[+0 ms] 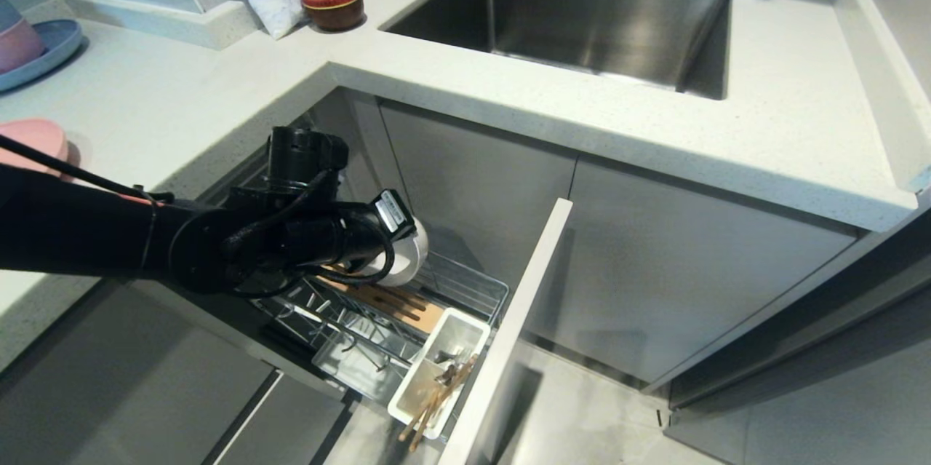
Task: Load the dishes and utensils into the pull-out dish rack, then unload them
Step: Take the bowl out of the cupboard
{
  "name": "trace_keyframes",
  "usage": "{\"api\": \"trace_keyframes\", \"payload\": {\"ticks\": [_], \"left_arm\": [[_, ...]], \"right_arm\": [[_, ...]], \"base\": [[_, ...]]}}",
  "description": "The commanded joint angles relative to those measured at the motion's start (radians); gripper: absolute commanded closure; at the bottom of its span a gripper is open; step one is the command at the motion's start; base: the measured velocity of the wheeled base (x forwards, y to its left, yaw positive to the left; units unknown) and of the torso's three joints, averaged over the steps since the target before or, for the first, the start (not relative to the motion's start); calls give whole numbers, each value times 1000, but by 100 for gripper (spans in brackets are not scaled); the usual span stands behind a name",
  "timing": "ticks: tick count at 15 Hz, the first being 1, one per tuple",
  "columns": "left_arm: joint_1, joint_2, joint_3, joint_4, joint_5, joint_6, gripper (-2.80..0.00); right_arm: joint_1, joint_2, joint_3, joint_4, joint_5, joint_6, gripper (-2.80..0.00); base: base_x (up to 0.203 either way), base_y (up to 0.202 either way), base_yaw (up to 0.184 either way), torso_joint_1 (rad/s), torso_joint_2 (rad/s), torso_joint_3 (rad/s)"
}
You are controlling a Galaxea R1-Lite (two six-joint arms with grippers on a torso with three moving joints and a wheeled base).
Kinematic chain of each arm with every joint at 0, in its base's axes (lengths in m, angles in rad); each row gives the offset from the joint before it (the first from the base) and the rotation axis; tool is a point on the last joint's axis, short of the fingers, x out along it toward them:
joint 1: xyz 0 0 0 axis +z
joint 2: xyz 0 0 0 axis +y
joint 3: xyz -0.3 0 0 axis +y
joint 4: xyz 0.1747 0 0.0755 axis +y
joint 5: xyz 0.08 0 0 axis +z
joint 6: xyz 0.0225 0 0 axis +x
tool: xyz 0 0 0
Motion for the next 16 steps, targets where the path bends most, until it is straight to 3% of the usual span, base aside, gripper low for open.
{"api": "trace_keyframes", "payload": {"ticks": [1,8,12,16], "left_arm": [[0,-99,11,-2,-4,-4,0],[-48,-407,45,0,-6,11,0],[-49,-640,47,13,-6,104,0],[157,-759,13,16,-19,290,0]], "right_arm": [[0,-4,2,0,1,0,0],[0,-4,2,0,1,0,0],[0,-4,2,0,-1,0,0],[0,-4,2,0,0,0,0]], "base": [[0,0,0,0,0,0],[0,0,0,0,0,0],[0,0,0,0,0,0],[0,0,0,0,0,0]]}}
